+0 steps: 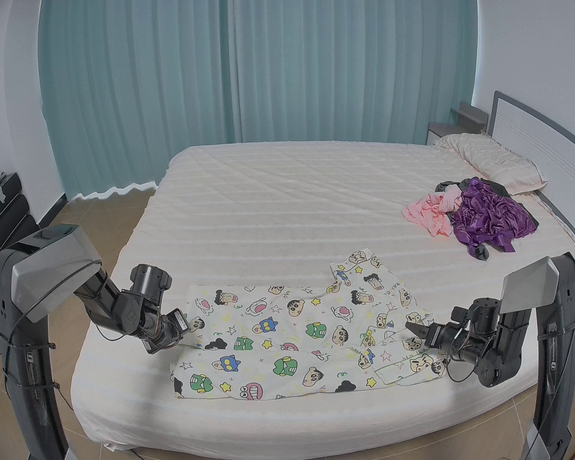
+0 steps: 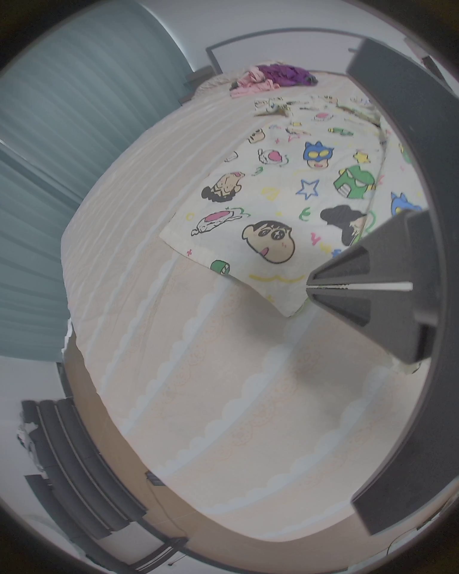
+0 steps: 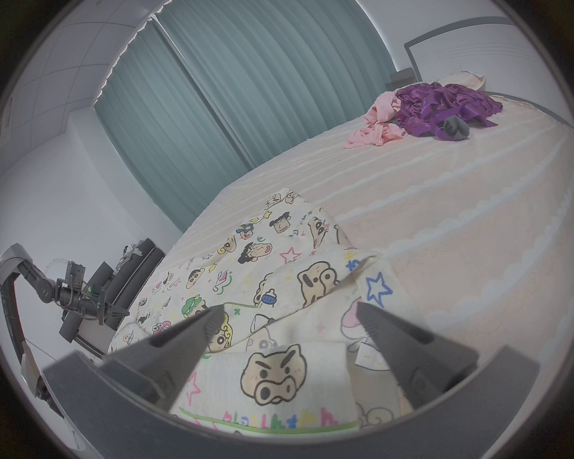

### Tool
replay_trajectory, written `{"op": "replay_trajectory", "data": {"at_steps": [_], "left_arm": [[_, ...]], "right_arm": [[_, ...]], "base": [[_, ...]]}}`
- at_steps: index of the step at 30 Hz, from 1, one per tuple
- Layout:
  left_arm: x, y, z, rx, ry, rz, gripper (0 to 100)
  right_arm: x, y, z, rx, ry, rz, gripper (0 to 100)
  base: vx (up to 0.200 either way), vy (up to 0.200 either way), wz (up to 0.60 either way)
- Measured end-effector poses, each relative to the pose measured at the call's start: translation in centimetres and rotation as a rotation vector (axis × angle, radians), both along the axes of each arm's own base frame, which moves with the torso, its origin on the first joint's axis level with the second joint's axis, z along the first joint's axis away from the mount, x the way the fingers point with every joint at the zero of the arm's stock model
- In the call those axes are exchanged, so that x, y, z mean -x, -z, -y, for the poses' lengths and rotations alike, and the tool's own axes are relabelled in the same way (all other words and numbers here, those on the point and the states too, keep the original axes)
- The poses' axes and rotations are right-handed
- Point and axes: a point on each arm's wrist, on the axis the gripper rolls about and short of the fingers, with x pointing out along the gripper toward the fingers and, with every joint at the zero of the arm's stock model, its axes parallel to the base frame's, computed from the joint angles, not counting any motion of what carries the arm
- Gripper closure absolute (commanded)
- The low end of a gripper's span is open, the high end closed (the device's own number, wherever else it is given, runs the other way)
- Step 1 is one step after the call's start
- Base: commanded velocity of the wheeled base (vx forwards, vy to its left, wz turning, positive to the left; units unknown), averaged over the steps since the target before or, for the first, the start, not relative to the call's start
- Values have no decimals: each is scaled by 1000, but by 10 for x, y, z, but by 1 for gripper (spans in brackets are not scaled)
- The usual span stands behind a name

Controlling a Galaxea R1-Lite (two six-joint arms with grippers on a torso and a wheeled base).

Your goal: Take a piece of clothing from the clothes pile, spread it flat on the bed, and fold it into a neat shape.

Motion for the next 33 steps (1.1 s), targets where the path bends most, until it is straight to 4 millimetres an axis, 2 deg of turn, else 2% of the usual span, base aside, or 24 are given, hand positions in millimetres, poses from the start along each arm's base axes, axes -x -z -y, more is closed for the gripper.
{"op": "replay_trajectory", "data": {"at_steps": [5,9,14,17,23,33], "left_arm": [[6,-16,-7,119,-9,11,100],[10,-28,-14,161,-21,28,100],[13,-38,-20,207,-72,50,100],[13,-44,-21,245,-110,71,100],[13,-51,-22,267,-122,94,100],[13,-52,-23,286,-151,97,100]], "right_arm": [[-1,-9,4,14,67,21,0],[1,-21,8,45,186,43,0],[11,-35,7,16,333,39,0],[18,-42,2,-22,399,34,0],[31,-49,-9,-25,408,20,0],[36,-53,-12,-48,408,15,0]], "base": [[0,0,0],[0,0,0],[0,0,0],[200,0,0],[200,0,0],[20,0,0]]}}
